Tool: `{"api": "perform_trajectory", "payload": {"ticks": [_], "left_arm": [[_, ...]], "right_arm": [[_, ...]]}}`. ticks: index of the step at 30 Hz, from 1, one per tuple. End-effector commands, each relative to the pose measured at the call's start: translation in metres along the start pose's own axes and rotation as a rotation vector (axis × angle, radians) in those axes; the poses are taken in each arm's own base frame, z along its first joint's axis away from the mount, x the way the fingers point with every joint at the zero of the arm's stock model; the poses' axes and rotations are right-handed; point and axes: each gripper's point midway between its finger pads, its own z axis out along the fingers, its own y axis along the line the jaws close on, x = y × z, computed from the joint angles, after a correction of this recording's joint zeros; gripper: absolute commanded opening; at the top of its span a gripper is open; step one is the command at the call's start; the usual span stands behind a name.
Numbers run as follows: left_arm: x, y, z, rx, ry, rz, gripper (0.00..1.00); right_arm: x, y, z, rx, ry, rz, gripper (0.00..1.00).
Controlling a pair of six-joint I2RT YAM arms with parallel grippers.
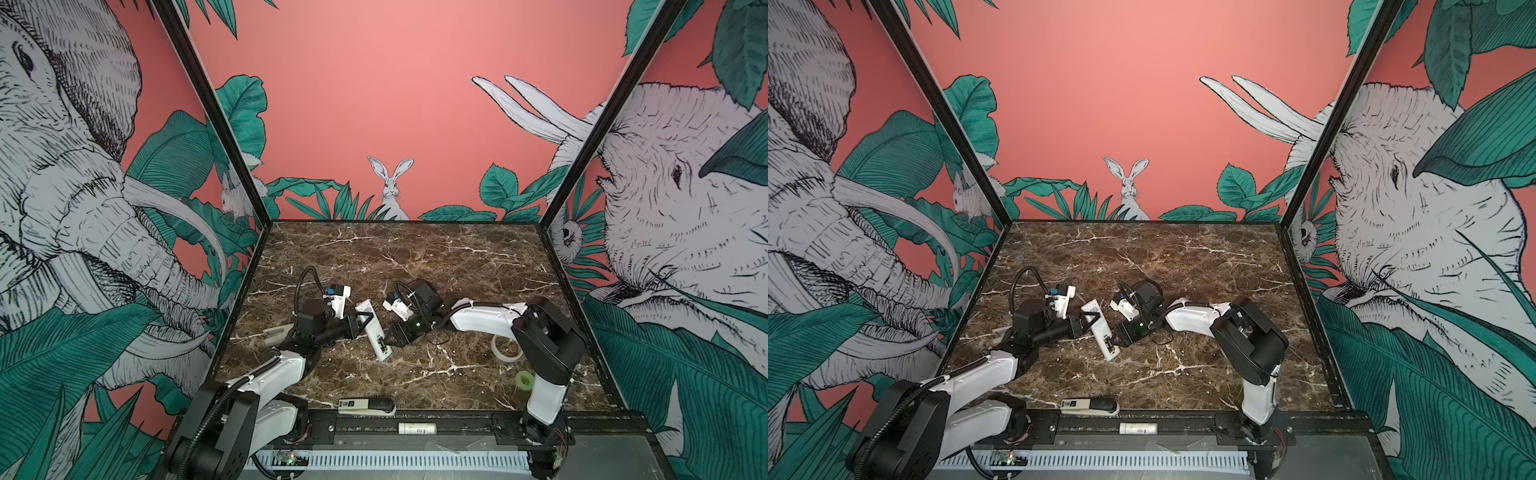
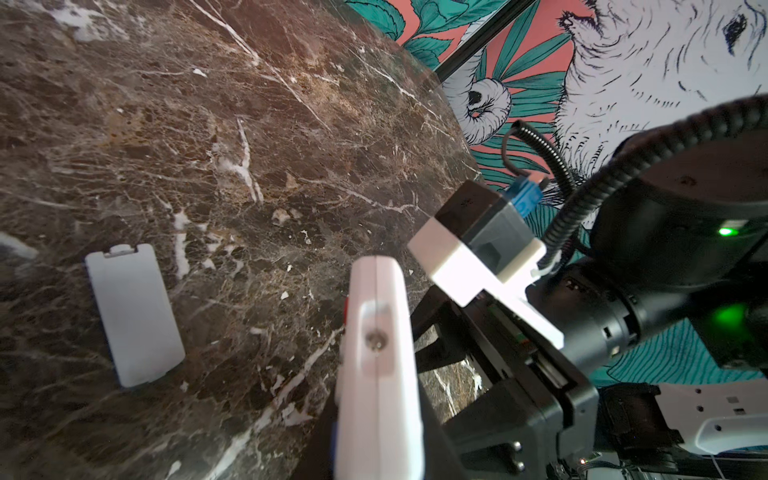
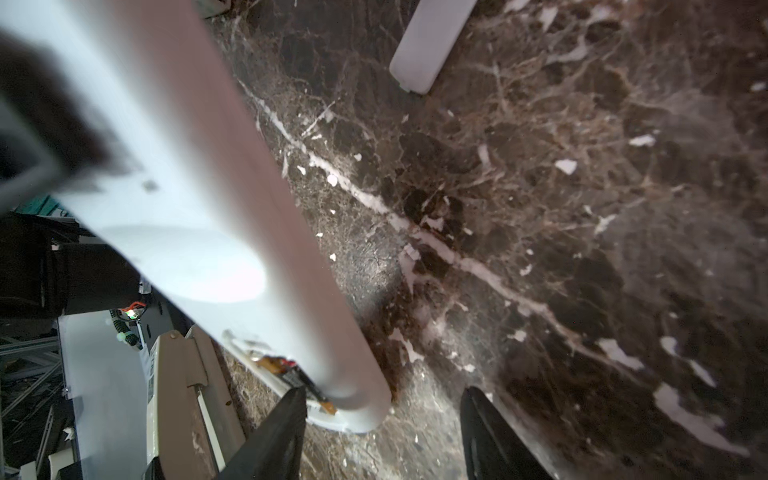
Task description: Load the batteries into the remote control
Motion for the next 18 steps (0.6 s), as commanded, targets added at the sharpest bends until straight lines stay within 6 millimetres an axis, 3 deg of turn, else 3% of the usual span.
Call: {"api": "perform_trajectory", "payload": {"ticks": [1, 6, 18], "left_arm": [[0.001, 0.015, -0.002, -0.067, -0.008, 0.019, 0.0], [0.003, 0.019, -0.003, -0.076, -0.002, 0.01, 0.0], [0.004, 0.023, -0.006, -0.1, 0.001, 0.009, 0.0]], "right_arm": [[-0.018, 0.007, 0.008, 0.004, -0.045, -0.04, 0.53], [-0.02, 0.01, 0.017, -0.004, -0.051, -0.038, 0.53], [-0.022, 0.017, 0.019, -0.021, -0.053, -0.051, 0.53]]}}
